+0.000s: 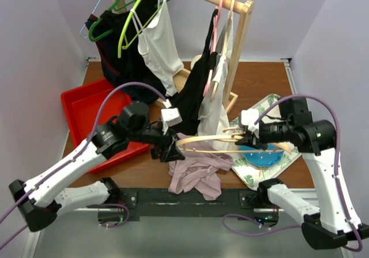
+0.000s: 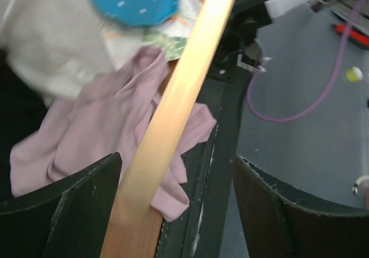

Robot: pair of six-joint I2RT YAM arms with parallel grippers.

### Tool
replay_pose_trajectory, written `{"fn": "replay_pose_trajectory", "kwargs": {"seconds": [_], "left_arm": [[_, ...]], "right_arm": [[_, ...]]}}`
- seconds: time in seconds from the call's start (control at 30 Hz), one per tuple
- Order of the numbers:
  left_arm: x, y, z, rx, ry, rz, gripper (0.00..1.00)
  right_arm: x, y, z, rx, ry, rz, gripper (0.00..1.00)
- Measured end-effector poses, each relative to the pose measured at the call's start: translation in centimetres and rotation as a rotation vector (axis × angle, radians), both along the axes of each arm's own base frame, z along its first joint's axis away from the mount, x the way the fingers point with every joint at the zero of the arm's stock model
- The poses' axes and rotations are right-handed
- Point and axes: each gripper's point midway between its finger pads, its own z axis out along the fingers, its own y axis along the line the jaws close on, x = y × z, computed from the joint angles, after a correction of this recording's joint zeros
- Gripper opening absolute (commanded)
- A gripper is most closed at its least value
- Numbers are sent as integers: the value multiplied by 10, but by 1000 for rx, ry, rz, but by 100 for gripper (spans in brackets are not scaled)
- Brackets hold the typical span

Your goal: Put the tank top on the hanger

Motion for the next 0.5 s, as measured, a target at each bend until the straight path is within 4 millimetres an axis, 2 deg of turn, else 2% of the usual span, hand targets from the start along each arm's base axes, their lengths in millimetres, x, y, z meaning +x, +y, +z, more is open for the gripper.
{"fn": "replay_pose_trajectory", "kwargs": {"seconds": [0.17, 0.3, 0.37, 0.47, 0.5], "left_arm": [[3, 38, -25, 50, 37, 253, 82], [2, 54, -54, 84, 129, 388, 74], [-2, 57, -85, 145, 204, 430, 72], [-22, 60, -133, 281, 302, 449, 69], [-29, 60, -143, 319, 320, 445, 68]], "right_arm": [[-4, -23, -26, -117, -49, -57, 0], [-5, -32, -46, -177, -38, -73, 0], [-4, -35, -56, -207, -17, -71, 0], [-2, -36, -64, -226, 8, -68, 0], [-1, -37, -65, -231, 10, -69, 0]]}}
